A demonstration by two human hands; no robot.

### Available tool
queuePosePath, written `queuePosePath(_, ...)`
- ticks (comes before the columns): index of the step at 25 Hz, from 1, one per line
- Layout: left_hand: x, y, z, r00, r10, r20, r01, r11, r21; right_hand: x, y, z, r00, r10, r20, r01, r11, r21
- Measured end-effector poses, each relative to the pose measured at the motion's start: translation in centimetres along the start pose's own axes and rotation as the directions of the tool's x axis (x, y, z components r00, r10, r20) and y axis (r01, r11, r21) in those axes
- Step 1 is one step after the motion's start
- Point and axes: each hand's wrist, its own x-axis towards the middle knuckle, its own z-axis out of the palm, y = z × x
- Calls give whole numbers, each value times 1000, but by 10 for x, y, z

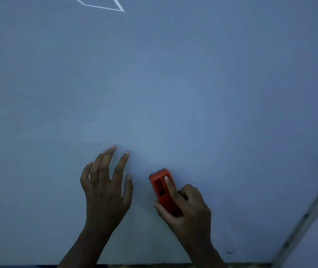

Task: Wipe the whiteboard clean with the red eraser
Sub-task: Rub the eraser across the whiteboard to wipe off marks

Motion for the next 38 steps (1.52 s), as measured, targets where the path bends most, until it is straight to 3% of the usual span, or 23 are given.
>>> queuePosePath(9, 23, 0, -33, 998, -32, 48, 25, 988, 151, 54, -14, -10, 975, 27, -221, 17, 981, 194)
queuePosePath(14, 26, 0, -39, 999, -27, 46, 17, 979, 204, 70, -7, -15, 961, 116, -251, -51, 967, 251)
queuePosePath(29, 35, -22, -59, 995, -88, 36, 72, 945, 318, 95, -41, 8, 967, 169, -190, -68, 893, 445)
queuePosePath(38, 25, -118, -111, 984, -176, -11, 169, 922, 350, 105, -126, 42, 991, 98, -96, -44, 890, 455)
